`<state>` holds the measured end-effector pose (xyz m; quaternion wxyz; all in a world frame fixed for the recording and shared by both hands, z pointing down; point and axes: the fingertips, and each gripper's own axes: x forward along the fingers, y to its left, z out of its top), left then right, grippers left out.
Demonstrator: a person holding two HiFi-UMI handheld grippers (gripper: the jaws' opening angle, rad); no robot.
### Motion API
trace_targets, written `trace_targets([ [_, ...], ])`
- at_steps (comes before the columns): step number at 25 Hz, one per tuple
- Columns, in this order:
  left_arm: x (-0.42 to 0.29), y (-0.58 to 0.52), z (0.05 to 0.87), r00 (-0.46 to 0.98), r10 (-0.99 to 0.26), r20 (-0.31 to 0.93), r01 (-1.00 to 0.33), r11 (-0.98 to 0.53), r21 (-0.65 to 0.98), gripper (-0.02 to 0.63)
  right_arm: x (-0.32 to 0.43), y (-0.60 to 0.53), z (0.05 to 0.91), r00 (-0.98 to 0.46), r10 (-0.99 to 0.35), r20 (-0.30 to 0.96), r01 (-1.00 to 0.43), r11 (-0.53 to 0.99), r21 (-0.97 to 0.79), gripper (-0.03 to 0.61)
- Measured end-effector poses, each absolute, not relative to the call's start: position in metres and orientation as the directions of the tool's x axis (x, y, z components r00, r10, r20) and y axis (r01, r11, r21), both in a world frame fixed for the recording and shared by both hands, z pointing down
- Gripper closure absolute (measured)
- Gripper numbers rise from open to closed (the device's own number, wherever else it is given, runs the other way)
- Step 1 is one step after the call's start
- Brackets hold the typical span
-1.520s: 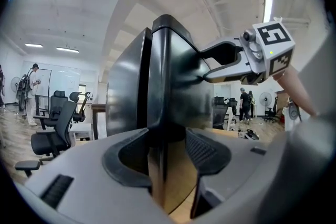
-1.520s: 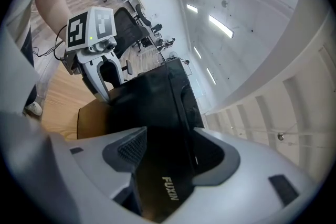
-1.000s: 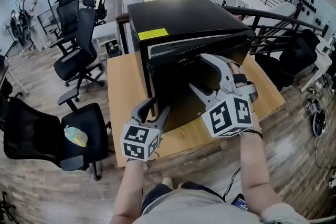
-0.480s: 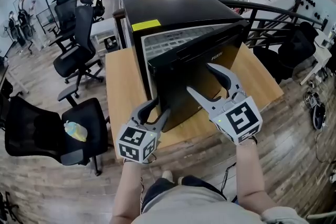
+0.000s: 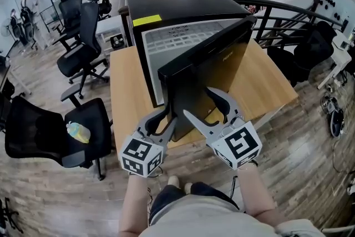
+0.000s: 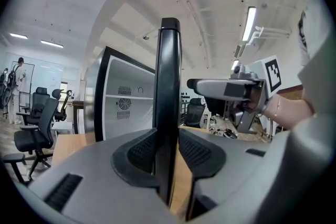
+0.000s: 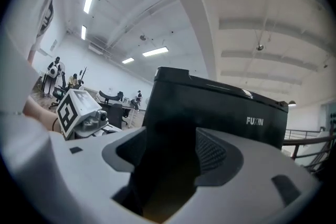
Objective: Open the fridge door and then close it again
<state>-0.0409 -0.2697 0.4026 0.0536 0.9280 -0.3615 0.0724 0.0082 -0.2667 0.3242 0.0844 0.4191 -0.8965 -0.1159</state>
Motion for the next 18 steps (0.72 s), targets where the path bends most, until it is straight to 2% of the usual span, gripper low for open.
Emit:
trace_targets([
  [4,-0.031,-0.255,0.405,0.731,-0.658,0.179,-0.676,-0.734,0.059,0.489,0.020,-0.251,0.327,-0.633,-0.774,0.019,-0.752,0.621,0.219,0.299],
  [11,-0.011,-0.227,0.403,0.737,-0.658,0.154,-0.673,-0.736,0.076,0.492,0.026,-0.223,0.341,-0.657,-0.753,0.035,-0.737,0.652,0.177,0.298],
  [18,0.006,-0.209,0.403,0.802,-0.576,0.157,-0.592,-0.802,0.085,0.495,0.034,-0.211,0.344,-0.597,-0.802,0.018,-0.795,0.594,0.123,0.298],
])
